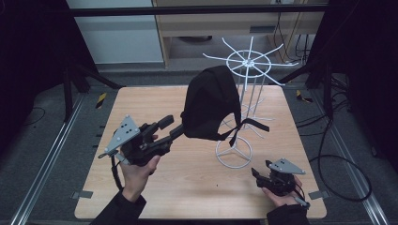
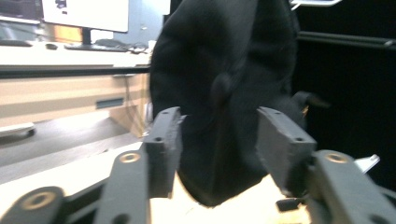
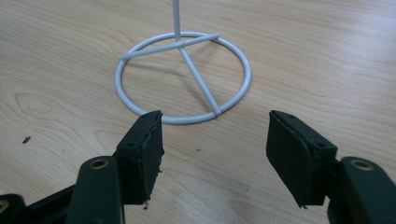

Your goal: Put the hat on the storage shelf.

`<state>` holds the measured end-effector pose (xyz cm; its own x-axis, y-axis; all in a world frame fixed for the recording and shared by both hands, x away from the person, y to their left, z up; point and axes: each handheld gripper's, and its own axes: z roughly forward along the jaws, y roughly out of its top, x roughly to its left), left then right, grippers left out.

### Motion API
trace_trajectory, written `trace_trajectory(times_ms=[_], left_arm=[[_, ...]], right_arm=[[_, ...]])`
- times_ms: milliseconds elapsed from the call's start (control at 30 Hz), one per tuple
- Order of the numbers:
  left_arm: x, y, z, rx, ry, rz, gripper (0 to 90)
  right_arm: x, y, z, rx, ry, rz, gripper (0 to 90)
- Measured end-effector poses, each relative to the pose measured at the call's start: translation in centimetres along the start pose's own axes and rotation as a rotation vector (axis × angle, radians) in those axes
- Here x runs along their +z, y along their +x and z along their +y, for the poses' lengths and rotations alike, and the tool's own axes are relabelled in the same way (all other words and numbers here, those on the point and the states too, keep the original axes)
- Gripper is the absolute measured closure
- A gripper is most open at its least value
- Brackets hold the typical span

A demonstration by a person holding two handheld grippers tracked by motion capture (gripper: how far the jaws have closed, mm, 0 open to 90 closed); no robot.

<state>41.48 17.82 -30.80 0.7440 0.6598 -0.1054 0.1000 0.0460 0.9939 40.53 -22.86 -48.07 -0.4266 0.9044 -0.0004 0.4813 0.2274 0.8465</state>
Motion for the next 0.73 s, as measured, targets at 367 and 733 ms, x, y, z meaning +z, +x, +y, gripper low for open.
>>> trace_trajectory(times_ms=[367,733], left_arm=[[-4.3,4.8,-6.1,-0.021,0.144,0.159,31.5],[-6.5,11.7,-15.0,-0.082,0.426,0.400,26.0]], right_arm=[[0.0,-0.5,-0.2,0.033,-0.007,-0.028,25.6],[0.0,-1.7,-0.5,0.079,-0.014,-0.072,20.4]])
